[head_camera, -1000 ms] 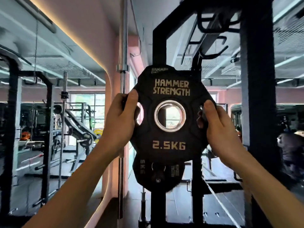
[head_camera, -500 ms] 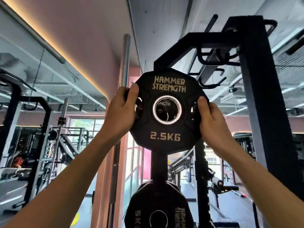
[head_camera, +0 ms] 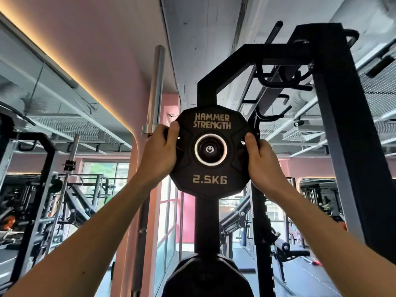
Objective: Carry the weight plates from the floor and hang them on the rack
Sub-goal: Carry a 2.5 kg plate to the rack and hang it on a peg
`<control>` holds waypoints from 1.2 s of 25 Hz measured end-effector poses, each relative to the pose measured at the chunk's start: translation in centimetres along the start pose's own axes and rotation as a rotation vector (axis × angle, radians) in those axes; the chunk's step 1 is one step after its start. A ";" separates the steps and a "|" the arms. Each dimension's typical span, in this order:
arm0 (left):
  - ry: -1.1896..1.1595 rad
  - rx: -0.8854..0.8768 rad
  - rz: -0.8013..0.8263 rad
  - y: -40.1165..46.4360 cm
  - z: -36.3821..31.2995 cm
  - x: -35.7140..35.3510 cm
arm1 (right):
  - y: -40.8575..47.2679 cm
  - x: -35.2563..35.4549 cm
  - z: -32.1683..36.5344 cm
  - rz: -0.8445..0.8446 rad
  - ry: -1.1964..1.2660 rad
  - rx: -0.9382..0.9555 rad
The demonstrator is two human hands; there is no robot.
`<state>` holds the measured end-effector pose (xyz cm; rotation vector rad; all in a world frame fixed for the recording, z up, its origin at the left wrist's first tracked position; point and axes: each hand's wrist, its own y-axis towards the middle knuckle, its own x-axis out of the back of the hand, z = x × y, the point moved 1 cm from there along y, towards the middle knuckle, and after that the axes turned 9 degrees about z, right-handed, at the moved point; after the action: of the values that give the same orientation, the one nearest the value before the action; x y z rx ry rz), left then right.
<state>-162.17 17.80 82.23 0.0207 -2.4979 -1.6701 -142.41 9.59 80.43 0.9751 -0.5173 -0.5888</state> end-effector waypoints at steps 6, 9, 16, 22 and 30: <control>0.043 -0.023 0.021 1.6 2.0 -1.0 | 1.8 -0.7 -2.2 0.046 -0.032 -0.028; 0.009 0.016 0.020 1.9 3.3 -1.8 | 2.7 -1.1 -3.3 0.080 -0.070 -0.033; -0.036 0.028 0.045 1.7 4.4 -2.8 | 3.5 -1.6 -4.8 0.092 -0.046 -0.056; 0.417 0.051 0.021 1.4 3.3 0.0 | 2.0 0.4 -2.6 0.129 -0.290 -0.053; 0.369 0.021 0.134 -0.8 -0.1 0.6 | -0.3 0.5 0.2 0.005 -0.440 0.083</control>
<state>-162.81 17.38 81.60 0.1464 -2.1910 -1.4364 -142.23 8.98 80.33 0.9233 -0.9405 -0.7877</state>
